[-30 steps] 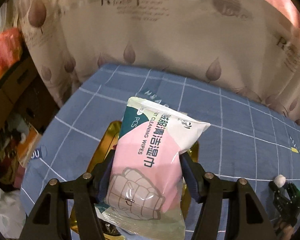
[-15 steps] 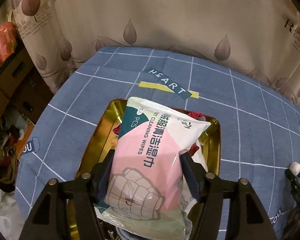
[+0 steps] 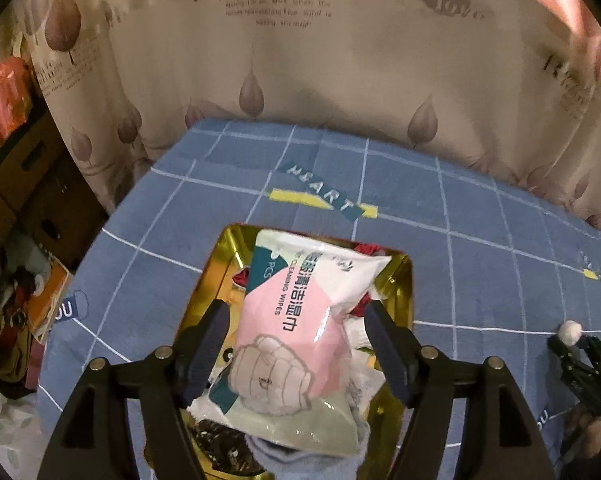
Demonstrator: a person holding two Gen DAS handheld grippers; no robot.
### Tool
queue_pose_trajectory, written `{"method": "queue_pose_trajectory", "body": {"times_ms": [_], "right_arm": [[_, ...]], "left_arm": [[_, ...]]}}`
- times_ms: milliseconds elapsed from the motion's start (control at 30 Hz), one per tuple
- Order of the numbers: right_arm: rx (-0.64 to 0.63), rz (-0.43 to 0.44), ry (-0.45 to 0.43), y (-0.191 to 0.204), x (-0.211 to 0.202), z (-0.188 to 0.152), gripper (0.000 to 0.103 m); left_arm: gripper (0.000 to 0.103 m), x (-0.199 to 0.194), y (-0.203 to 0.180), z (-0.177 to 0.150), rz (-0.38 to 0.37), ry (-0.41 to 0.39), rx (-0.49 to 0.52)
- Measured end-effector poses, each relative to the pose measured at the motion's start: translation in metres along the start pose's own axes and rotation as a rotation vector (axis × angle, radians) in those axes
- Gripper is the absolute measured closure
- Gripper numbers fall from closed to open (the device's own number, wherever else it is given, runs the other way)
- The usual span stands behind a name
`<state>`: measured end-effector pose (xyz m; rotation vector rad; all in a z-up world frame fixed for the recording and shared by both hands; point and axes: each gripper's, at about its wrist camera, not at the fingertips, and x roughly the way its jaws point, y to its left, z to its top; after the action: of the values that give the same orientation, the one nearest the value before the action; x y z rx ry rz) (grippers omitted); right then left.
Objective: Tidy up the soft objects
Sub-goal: 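Carry the wipes pack into the tin and open the left gripper, then carry the cotton ball into the tin and open the right gripper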
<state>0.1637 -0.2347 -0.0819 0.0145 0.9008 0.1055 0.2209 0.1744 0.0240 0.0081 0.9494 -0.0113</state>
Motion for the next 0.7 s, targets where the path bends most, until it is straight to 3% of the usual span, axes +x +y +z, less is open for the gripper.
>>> {"method": "queue_pose_trajectory", "body": {"times_ms": [167,333,467,567,633,700], "right_arm": [[-0.004,0.008,0.001,0.0,0.0,0.001,0.048],[0.0,0.027,-0.003,0.001,-0.002,-0.001,0.039],[0.024,0.029,-0.009,-0.001,-0.005,-0.002,0.038],[0.054,0.022,-0.017,-0.006,-0.006,-0.002,0.048],[0.068,0.012,-0.018,-0.008,-0.006,-0.002,0.064],[0.076,0.0,-0.019,-0.01,-0.006,-0.002,0.072]], "left_arm": [[0.031,-0.026,-0.001,-0.014,0.035,-0.049,0.016],[0.031,-0.044,0.007,-0.049,0.097,-0.106,0.043],[0.031,-0.055,0.025,-0.074,0.164,-0.142,0.038],[0.031,-0.063,0.042,-0.089,0.196,-0.186,0.01],[0.031,-0.065,0.054,-0.098,0.191,-0.2,-0.032],[0.031,-0.065,0.068,-0.106,0.18,-0.196,-0.086]]}}
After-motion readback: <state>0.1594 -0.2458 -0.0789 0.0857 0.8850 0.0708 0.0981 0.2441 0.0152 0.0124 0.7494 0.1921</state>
